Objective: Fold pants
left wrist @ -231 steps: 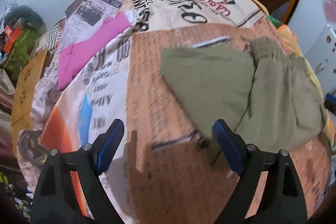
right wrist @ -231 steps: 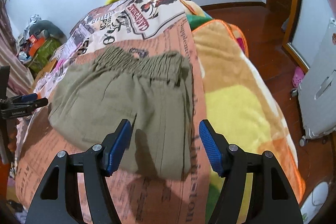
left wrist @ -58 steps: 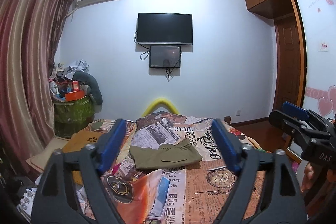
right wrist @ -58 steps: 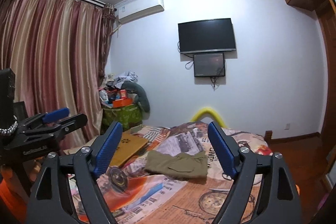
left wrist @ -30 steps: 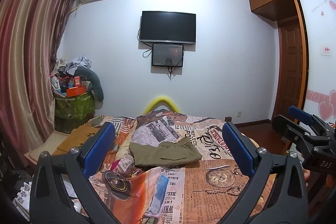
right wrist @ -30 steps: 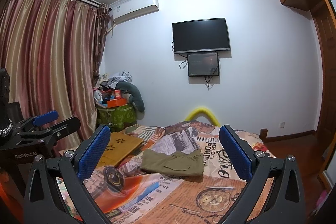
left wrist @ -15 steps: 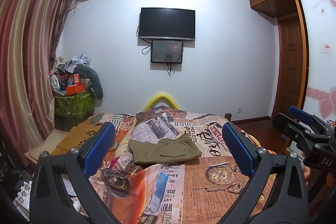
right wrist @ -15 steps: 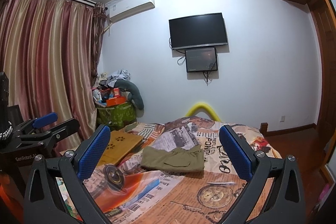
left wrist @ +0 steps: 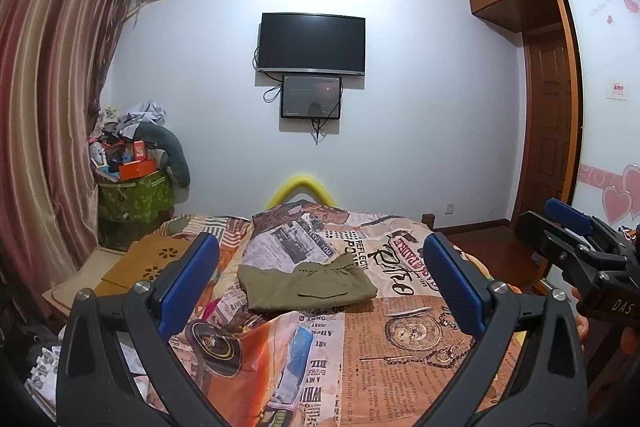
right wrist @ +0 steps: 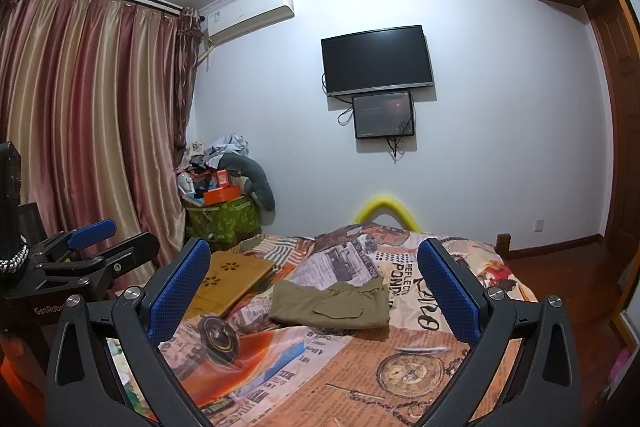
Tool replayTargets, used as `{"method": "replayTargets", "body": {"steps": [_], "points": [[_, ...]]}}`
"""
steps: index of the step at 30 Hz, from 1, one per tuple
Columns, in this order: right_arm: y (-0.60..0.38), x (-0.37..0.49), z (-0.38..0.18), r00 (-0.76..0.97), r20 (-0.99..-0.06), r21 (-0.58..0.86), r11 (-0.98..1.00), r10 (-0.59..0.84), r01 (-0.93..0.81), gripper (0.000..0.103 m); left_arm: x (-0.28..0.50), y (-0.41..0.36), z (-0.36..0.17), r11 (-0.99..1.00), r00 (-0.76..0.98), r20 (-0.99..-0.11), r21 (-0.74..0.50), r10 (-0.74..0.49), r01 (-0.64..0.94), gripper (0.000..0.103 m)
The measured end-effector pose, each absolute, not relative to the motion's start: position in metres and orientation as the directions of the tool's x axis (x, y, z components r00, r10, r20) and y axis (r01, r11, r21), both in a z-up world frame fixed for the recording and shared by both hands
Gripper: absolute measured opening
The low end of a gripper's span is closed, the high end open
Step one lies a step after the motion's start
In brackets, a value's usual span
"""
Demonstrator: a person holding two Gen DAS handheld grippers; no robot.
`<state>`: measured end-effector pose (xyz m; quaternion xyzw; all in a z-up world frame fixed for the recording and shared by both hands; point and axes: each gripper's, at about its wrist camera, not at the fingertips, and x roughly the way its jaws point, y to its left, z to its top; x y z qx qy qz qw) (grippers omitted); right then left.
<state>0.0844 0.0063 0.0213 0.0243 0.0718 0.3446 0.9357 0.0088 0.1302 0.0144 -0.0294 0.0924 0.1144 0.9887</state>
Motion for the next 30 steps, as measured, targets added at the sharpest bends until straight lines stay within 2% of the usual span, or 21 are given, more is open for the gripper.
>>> {"method": "replayTargets", "body": {"steps": [30], "points": [[0.0084, 0.0813, 0.0209, 0.744, -0.118, 0.111, 0.753, 0.658, -0.648, 0.103, 0.0068, 0.1370, 0.0136, 0.981, 0.965, -0.208, -0.071, 0.160, -0.178, 0.103]]}}
